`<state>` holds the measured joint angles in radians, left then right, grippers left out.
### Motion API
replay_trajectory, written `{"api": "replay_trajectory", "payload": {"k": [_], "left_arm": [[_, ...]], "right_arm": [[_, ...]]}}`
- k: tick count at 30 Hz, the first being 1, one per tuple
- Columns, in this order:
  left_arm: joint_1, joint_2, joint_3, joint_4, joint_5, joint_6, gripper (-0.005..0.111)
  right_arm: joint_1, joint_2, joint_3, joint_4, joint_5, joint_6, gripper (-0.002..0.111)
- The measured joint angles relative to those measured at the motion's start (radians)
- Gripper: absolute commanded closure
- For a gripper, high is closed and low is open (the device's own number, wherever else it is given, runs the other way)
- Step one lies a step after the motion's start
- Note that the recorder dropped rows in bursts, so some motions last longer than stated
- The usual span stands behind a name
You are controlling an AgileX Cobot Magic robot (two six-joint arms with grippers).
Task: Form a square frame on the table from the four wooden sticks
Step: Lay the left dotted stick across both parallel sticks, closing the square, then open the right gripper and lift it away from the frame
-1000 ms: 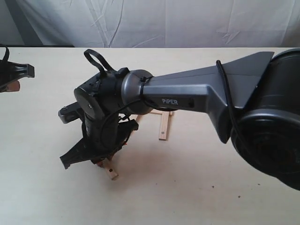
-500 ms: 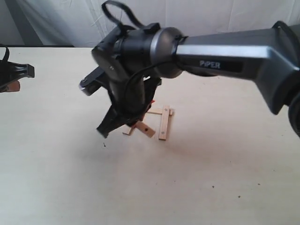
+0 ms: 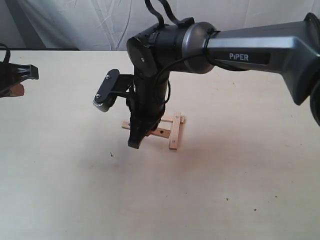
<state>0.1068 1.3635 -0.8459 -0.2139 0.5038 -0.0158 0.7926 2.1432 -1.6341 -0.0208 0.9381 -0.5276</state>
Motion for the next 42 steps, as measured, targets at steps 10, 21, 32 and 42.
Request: {"api": "replay_trajectory", "payload": {"k": [10,21,32,42], "left_arm": [[0.0,0.0,0.0,0.0,-0.009,0.0,0.107],[0.0,0.0,0.0,-0.015,-0.019,0.0,0.107],[0.0,0.0,0.0,-0.017,-0.023,0.0,0.107],[0.0,0.0,0.0,-0.115,-0.008,0.128,0.107]], "right_arm": [[0.0,0.051,0.004,-0.01,-0.007,-0.012,0.109],[0.0,0.084,0.004,-0.074,-0.016,0.054,0.109],[0.0,0.086,0.004,-0.074,-0.009,0.136,0.064],[-0.018,-0.014,-0.001,-0.029,-0.019,0.392,0.079]]}}
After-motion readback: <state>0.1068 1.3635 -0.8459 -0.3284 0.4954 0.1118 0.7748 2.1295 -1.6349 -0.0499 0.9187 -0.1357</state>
